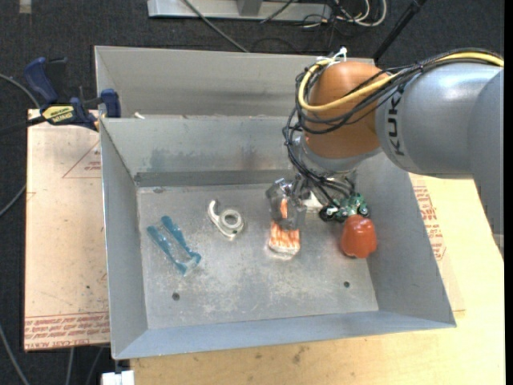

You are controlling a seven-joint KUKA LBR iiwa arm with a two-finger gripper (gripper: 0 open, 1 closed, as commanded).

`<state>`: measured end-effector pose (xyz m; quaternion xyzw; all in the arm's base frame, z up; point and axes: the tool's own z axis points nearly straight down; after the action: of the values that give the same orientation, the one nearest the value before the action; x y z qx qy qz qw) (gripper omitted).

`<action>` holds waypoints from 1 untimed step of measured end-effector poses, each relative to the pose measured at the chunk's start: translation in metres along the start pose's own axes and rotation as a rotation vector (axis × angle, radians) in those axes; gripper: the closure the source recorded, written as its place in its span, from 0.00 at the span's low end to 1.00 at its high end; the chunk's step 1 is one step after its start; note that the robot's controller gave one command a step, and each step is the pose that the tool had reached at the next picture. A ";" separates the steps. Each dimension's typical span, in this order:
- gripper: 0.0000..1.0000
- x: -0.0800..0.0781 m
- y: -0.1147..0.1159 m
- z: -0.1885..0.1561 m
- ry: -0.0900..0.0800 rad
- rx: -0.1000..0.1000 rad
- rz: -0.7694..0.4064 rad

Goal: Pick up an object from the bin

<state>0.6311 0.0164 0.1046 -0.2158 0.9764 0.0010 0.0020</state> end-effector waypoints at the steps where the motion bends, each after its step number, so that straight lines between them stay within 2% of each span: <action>1: 1.00 -0.014 0.041 -0.045 0.004 0.000 -0.055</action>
Offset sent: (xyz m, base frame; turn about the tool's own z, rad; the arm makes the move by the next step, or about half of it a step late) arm -0.0139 0.0261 0.0621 -0.0227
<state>0.6264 0.0590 0.1499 -0.2423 0.9702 0.0006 0.0003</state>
